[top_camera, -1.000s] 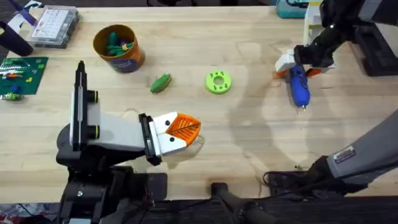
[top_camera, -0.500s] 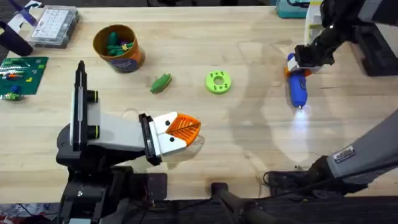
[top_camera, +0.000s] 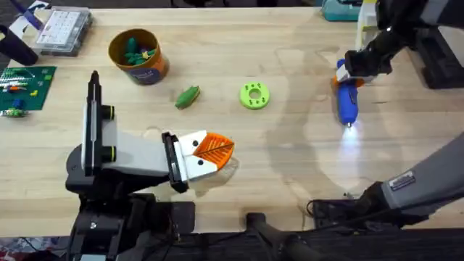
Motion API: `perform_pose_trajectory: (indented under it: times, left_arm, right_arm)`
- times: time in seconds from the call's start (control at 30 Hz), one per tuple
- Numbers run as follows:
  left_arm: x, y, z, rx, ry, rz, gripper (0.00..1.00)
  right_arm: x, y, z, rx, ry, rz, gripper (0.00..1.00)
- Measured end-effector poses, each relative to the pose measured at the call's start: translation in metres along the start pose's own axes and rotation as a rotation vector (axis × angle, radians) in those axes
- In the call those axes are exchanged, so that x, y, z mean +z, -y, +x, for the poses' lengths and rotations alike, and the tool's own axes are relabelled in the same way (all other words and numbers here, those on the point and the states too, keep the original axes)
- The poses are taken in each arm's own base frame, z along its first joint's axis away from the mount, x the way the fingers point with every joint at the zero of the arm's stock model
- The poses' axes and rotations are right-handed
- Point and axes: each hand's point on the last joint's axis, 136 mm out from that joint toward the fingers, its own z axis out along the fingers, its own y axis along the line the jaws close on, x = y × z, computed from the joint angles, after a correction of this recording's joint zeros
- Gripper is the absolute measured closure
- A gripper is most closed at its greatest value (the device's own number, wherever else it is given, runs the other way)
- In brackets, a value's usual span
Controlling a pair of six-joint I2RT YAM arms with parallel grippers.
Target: Pick up the gripper from the table and insert it into the empty holder that is missing its gripper. Then pick up a screw, insert it into the mounting hole, and use the screwdriver to tighten it. Finally, clean up the table by picking up the vegetable and placing it into the bucket.
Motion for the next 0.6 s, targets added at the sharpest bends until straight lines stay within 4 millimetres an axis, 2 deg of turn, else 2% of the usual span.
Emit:
perform_pose_trajectory:
  times: [0.1,0.2,0.47,0.6]
  left_arm:
    - [0.0,0.0,0.0,0.0,0.0,0.0,0.996]
    - [0.0,0.0,0.0,0.0,0.0,0.0,0.996]
    - [0.0,0.0,0.0,0.0,0.0,0.0,0.996]
    - [0.0,0.0,0.0,0.0,0.0,0.0,0.996]
  right_arm:
    - [-0.021,0.0,-0.006,0.009,0.06,0.001,0.975]
    - [-0.054,-0.001,-0.014,0.019,0.151,0.001,0.975]
    - [-0.184,-0.019,-0.044,0.004,0.542,-0.058,0.975]
    - [-0.248,-0.038,-0.06,-0.047,0.768,-0.073,0.975]
